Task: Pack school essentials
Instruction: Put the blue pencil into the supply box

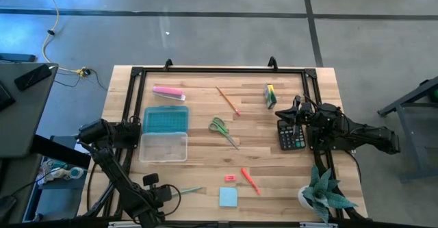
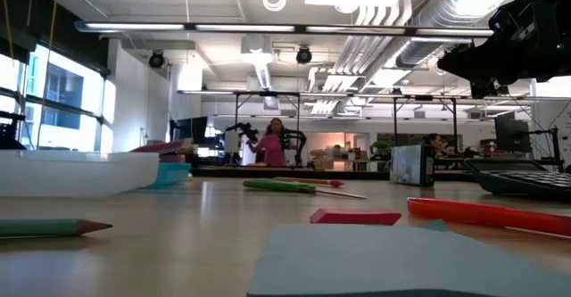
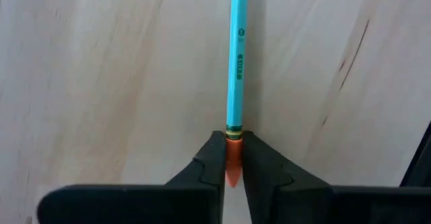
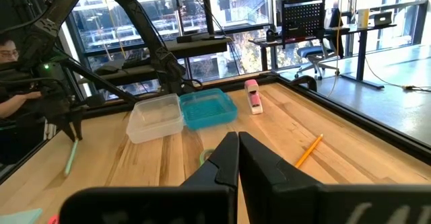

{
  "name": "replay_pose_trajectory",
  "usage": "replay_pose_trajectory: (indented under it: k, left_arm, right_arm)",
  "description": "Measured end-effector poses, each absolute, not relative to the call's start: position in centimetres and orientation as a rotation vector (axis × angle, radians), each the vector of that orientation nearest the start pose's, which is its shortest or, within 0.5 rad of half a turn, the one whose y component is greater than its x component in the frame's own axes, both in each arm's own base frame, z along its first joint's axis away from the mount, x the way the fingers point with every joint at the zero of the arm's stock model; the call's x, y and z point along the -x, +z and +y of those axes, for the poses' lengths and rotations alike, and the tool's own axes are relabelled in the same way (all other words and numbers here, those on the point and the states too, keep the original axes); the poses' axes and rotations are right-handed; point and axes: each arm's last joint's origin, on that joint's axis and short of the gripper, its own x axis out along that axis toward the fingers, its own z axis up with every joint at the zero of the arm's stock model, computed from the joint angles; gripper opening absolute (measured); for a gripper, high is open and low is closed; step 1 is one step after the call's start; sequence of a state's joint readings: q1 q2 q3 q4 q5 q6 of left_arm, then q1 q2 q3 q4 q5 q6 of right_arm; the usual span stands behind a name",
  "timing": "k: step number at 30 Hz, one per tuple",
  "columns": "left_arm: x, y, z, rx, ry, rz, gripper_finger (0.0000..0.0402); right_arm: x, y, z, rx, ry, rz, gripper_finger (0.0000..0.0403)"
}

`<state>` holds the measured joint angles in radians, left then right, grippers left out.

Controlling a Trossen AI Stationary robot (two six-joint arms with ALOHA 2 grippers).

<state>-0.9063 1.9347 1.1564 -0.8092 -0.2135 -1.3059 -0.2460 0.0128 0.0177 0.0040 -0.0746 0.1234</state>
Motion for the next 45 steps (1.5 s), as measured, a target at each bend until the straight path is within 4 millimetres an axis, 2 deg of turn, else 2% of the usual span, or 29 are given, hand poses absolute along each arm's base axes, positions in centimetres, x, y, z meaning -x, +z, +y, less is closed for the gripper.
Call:
replay_pose_trajectory:
  k: [9, 12, 16, 19, 29, 33, 38, 45]
  left_arm:
    - [-20.3, 13.0, -25.7, 0.187, 0.382, 1.287, 0.0028]
    - [-20.0, 13.5, -25.1, 0.14, 0.413, 1.237, 0.0024]
    - [-19.8, 15.4, -24.6, 0.136, 0.417, 1.195, 0.0022]
    - [-19.3, 16.3, -23.8, 0.099, 0.448, 1.221, 0.0023]
    - [-16.5, 21.8, -19.2, 0.014, 0.648, 1.275, 0.0024]
    - [-15.2, 23.0, -17.8, 0.011, 0.708, 1.34, 0.0025]
    - [-13.9, 22.7, -16.4, 0.037, 0.743, 1.442, 0.0025]
    - [-13.6, 20.6, -14.7, 0.087, 0.791, 1.551, 0.0025]
  right_arm:
    - [-9.5, 16.9, -2.2, -0.121, -0.171, -0.019, 0.0]
    - [-9.5, 16.9, -2.2, -0.122, -0.171, -0.019, 0.0]
    - [-9.5, 16.9, -2.2, -0.121, -0.171, -0.019, 0.0]
    - [-9.5, 16.9, -2.2, -0.122, -0.171, -0.018, 0.0]
    - [-9.5, 16.9, -2.2, -0.121, -0.171, -0.019, 0.0]
    - [-9.5, 16.9, -2.2, -0.121, -0.171, -0.019, 0.0]
    - [-9.5, 16.9, -2.2, -0.121, -0.171, -0.019, 0.0]
    - [-9.5, 16.9, -2.2, -0.121, -0.171, -0.019, 0.0]
